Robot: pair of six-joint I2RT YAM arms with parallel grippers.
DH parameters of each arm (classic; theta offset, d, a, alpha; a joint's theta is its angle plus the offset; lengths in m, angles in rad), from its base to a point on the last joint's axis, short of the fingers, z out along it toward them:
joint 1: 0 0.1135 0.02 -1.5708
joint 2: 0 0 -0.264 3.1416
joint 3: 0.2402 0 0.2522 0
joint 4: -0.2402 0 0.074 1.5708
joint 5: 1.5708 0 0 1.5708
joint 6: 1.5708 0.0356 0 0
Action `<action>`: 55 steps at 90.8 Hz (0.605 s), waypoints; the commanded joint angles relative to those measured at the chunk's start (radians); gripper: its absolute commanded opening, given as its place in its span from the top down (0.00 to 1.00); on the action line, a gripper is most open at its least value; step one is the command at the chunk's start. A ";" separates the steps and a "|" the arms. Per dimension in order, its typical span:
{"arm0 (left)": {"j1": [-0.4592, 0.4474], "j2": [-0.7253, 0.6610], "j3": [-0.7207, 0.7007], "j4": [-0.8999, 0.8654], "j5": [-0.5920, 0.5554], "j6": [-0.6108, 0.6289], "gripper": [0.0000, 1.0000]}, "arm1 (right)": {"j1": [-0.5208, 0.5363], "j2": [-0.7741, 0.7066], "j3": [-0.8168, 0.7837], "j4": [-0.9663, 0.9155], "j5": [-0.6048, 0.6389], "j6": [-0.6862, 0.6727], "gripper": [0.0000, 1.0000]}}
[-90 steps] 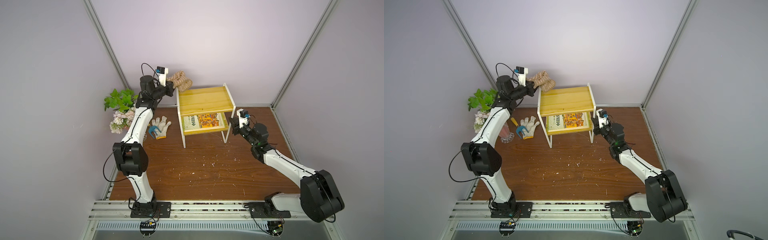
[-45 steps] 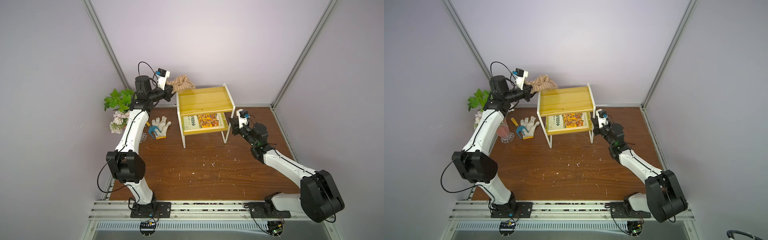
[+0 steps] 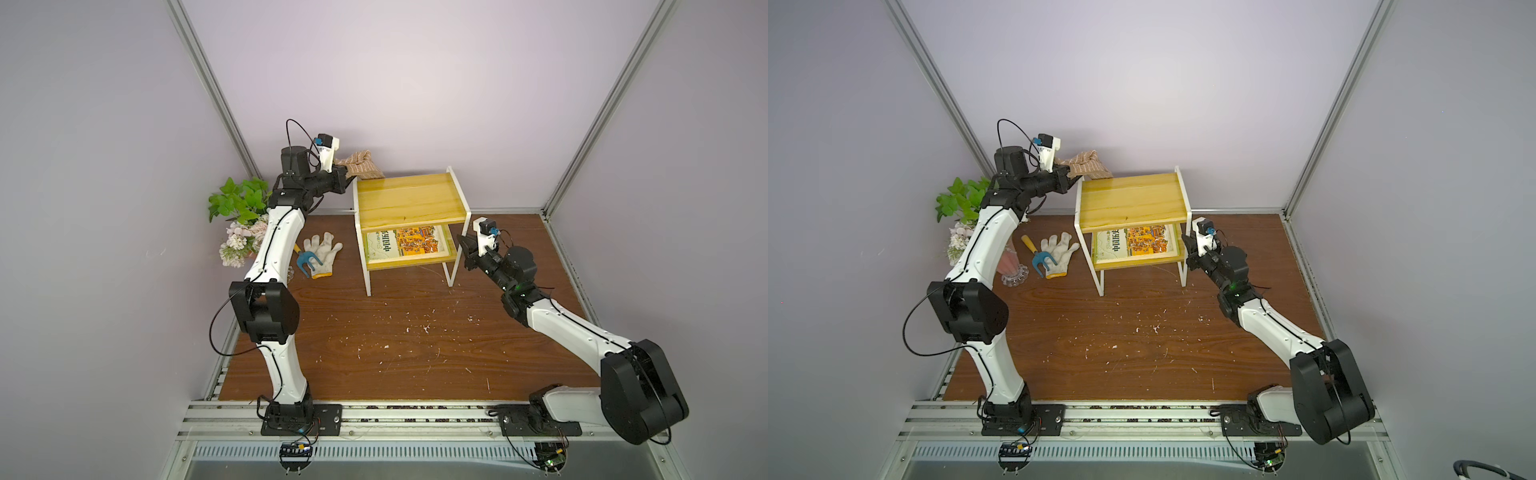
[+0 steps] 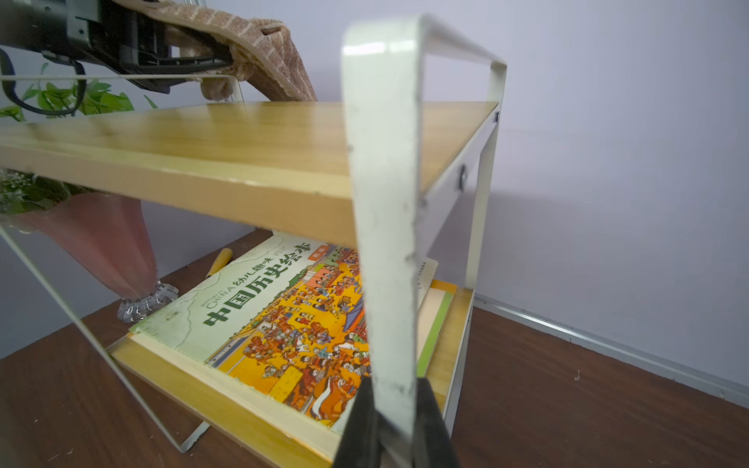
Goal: Wipe the bookshelf clean with a cloth
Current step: Wipe the dust from the shelf.
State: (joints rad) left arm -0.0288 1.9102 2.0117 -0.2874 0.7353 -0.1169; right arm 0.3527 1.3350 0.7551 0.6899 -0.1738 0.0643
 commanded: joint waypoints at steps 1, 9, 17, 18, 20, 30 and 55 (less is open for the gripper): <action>-0.035 -0.112 -0.113 -0.105 -0.048 0.045 0.99 | 0.011 -0.004 0.032 0.045 -0.010 0.072 1.00; -0.046 -0.223 -0.222 -0.070 -0.108 0.053 1.00 | 0.011 0.000 0.032 0.046 -0.008 0.074 1.00; -0.052 -0.296 -0.308 -0.073 -0.110 0.047 1.00 | 0.011 0.001 0.035 0.041 -0.004 0.079 1.00; -0.054 -0.304 -0.322 -0.072 -0.106 0.044 1.00 | 0.011 0.001 0.035 0.042 -0.006 0.079 1.00; -0.057 -0.322 -0.352 -0.066 -0.097 0.039 1.00 | 0.011 0.000 0.034 0.043 -0.009 0.081 1.00; -0.065 -0.404 -0.489 0.064 -0.073 -0.007 0.99 | 0.011 0.002 0.030 0.053 -0.034 0.086 1.00; -0.064 -0.050 -0.001 -0.233 -0.103 0.023 0.99 | 0.013 -0.012 0.039 0.033 -0.041 0.084 1.00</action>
State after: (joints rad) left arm -0.0845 1.7409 1.8801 -0.3515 0.5793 -0.1062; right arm 0.3531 1.3376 0.7551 0.6933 -0.1761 0.0727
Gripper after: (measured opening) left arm 0.065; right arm 0.142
